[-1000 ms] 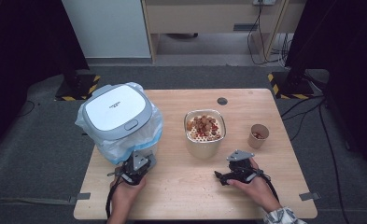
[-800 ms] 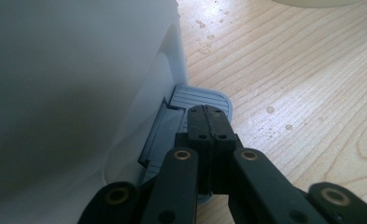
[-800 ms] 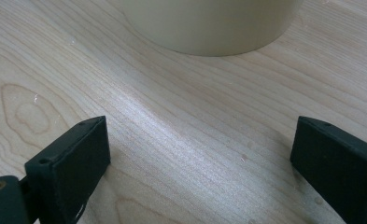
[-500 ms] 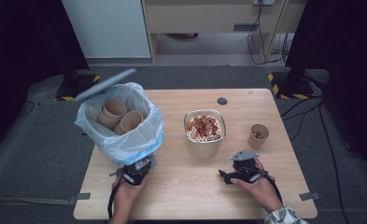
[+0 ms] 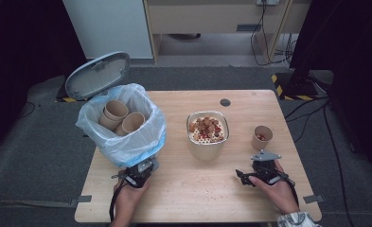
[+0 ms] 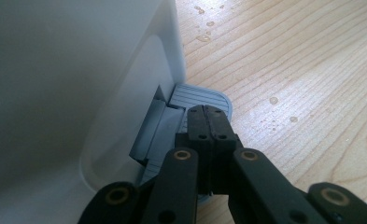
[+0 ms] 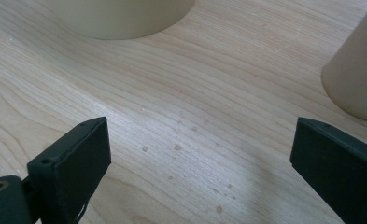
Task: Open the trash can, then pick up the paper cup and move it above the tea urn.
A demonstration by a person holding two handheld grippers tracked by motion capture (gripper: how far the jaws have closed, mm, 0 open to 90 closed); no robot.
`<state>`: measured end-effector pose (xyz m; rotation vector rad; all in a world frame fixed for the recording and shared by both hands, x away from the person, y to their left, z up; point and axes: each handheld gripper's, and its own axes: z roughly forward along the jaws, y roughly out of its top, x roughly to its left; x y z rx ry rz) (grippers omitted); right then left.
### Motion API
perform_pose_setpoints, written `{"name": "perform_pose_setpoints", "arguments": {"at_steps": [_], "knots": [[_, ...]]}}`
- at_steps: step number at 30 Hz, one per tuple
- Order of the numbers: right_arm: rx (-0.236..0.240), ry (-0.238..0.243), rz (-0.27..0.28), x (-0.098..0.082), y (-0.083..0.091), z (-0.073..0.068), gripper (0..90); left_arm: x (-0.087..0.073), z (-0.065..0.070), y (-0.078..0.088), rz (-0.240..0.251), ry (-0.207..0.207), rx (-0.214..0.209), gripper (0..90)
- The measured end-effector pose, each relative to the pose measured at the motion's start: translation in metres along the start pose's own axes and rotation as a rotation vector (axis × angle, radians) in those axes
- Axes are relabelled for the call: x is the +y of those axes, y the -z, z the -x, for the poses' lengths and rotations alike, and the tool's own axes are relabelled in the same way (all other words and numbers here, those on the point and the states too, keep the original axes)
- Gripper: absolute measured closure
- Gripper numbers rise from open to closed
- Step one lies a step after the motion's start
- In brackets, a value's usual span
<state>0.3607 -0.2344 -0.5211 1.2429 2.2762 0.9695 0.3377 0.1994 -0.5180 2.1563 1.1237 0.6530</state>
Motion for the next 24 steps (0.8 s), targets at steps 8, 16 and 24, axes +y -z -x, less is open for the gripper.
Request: {"name": "perform_pose_setpoints", "arguments": {"at_steps": [8,16,24], "knots": [[-0.065,-0.023,0.026,-0.001,0.008,0.010,6.5,0.000,0.000,0.000,0.000,-0.001,0.002,89.4],[-0.202,-0.117,0.061,-0.001,0.019,0.027,6.8,0.000,0.000,0.000,-0.002,0.000,0.002,89.4],[-0.242,-0.157,0.062,0.004,0.018,0.036,8.4,0.000,0.001,0.000,-0.001,-0.003,0.004,89.4]]}}
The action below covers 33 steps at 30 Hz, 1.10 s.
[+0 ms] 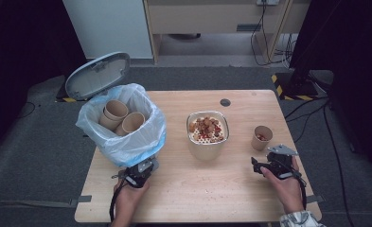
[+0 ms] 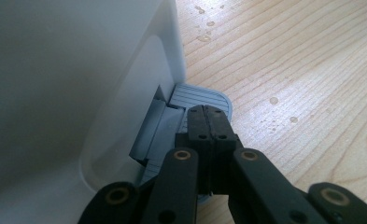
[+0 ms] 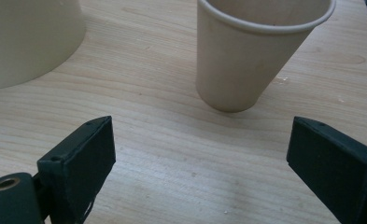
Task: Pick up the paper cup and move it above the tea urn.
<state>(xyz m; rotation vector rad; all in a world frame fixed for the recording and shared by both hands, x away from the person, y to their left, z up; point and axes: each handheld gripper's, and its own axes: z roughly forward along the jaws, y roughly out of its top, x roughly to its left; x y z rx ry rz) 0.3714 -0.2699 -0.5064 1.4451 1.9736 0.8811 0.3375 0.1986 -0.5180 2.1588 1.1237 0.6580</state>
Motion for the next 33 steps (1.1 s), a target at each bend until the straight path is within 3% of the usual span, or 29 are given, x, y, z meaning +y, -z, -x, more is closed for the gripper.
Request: {"name": "perform_pose_setpoints", "arguments": {"at_steps": [11,15,23,27,33], "knots": [[0.005,-0.014,-0.003,0.024,-0.006,0.023,6.6,0.001,0.000,0.000,-0.003,0.001,0.002,89.4],[0.012,-0.020,0.007,0.034,-0.018,0.029,6.3,0.001,0.001,0.000,-0.005,-0.004,0.005,89.4],[0.031,-0.025,0.047,0.036,-0.043,0.032,6.9,0.001,0.000,0.000,-0.004,-0.004,0.003,89.4],[0.032,-0.033,0.068,0.037,-0.052,0.034,12.4,0.001,0.001,0.000,-0.005,-0.004,0.003,89.4],[0.028,-0.033,0.059,0.034,-0.060,0.034,17.2,0.001,0.000,0.000,-0.004,-0.002,0.002,89.4]]}}
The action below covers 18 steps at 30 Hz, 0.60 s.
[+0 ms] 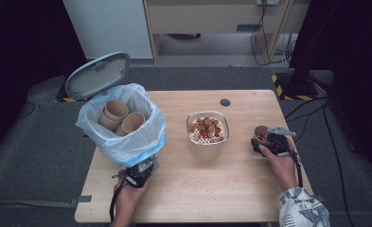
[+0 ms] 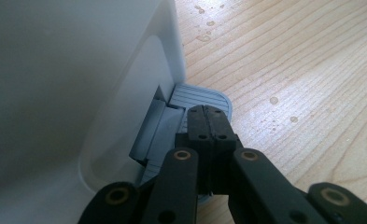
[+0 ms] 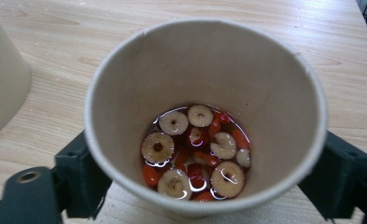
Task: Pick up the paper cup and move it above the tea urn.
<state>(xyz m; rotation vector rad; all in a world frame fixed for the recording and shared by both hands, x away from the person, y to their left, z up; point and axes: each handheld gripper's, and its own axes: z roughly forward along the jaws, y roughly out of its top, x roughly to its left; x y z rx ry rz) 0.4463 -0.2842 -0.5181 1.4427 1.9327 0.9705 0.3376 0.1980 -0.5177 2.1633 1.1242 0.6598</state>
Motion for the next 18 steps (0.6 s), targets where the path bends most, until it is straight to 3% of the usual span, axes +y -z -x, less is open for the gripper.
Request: {"name": "perform_pose_setpoints", "arguments": {"at_steps": [11,18], "knots": [[-0.006,0.037,0.050,0.001,-0.003,-0.003,30.2,0.000,0.000,0.000,0.000,-0.001,-0.001,89.4],[0.016,0.079,0.080,0.016,0.014,-0.006,32.6,0.000,0.000,0.000,0.001,0.000,-0.001,89.4]]}}
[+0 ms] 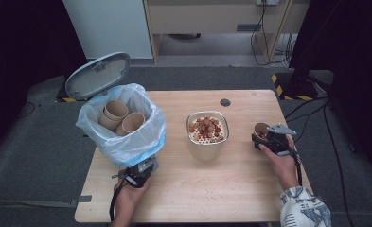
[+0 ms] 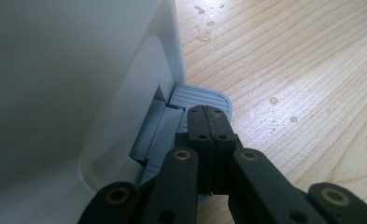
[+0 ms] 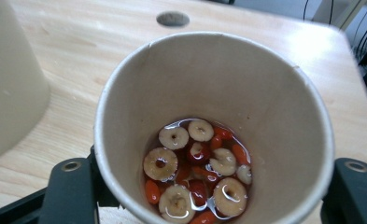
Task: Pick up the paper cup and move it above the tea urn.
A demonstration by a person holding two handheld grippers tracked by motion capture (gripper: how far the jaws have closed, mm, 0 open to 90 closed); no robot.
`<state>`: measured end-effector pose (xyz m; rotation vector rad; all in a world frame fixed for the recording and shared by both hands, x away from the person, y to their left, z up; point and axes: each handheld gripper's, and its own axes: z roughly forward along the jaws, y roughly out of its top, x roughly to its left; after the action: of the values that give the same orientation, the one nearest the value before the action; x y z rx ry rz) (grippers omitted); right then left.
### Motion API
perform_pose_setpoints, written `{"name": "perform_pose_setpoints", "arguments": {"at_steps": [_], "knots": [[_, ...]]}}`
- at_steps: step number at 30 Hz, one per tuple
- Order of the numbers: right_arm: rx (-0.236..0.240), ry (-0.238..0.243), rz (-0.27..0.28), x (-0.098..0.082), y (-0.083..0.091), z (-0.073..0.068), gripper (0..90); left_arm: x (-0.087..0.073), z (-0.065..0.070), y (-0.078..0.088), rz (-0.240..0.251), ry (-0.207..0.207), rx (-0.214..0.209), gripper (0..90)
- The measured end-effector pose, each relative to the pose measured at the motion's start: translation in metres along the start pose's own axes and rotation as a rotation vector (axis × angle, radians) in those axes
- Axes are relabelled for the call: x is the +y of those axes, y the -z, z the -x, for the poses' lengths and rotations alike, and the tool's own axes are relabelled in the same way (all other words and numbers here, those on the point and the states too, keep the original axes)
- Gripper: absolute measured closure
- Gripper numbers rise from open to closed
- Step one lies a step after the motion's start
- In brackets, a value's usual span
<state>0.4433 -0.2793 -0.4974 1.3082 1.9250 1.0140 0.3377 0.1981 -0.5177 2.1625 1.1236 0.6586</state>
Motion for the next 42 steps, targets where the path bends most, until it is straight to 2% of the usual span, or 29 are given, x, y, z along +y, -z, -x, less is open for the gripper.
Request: {"name": "perform_pose_setpoints", "arguments": {"at_steps": [6,11,13,15,22,29,42], "knots": [[0.029,0.045,0.023,0.022,0.013,-0.001,33.3,0.000,0.000,0.000,0.000,0.000,0.000,89.5],[0.053,0.077,0.019,0.040,0.022,-0.001,33.4,0.000,-0.001,0.000,0.004,0.003,-0.006,89.5],[0.058,0.083,0.018,0.043,0.024,0.000,33.4,0.000,-0.001,0.000,0.005,0.005,-0.007,89.5],[0.071,0.084,0.017,0.055,0.030,0.004,33.6,-0.001,-0.001,0.000,0.006,0.002,-0.006,89.5],[0.081,0.112,0.025,0.075,0.036,0.006,33.7,0.000,0.000,0.000,0.002,0.001,-0.002,89.4],[0.093,0.170,0.049,0.098,0.040,0.000,33.7,0.000,0.000,0.000,-0.002,-0.001,0.002,89.5],[0.109,0.199,0.047,0.116,0.040,-0.004,33.7,0.000,0.000,0.000,0.000,-0.002,0.001,89.5]]}}
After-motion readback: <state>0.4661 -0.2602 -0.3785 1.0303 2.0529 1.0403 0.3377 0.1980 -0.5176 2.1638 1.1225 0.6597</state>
